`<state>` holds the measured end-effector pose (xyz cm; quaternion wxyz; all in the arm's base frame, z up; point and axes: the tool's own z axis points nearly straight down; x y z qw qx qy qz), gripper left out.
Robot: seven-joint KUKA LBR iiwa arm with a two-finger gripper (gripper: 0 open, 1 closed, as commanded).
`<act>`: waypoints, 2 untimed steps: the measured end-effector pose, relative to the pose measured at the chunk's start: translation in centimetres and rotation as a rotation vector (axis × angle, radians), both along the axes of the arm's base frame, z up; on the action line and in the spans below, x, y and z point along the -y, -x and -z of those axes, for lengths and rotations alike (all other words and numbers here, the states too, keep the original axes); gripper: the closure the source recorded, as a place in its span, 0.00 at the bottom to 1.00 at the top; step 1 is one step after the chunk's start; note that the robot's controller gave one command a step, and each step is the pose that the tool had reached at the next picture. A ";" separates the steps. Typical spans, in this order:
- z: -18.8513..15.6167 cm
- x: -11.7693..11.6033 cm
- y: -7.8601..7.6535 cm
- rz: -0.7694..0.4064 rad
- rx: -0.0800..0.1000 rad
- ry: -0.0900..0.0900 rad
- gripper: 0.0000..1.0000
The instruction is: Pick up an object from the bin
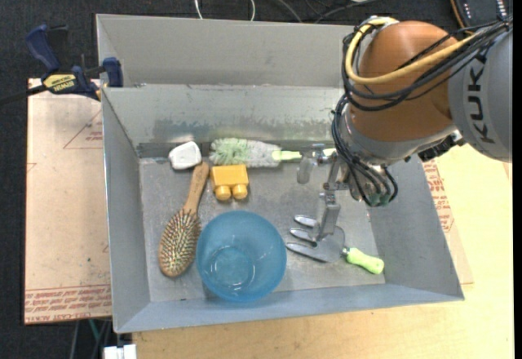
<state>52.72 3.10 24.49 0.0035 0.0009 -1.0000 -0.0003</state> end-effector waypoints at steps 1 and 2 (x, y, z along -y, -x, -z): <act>-0.4 0.0 -0.1 0.002 0.008 0.000 0.00; 16.0 7.6 3.6 0.137 0.010 -0.001 0.00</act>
Offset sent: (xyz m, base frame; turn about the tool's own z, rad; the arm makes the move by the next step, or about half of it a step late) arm -0.0406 -0.0833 -0.1749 0.1467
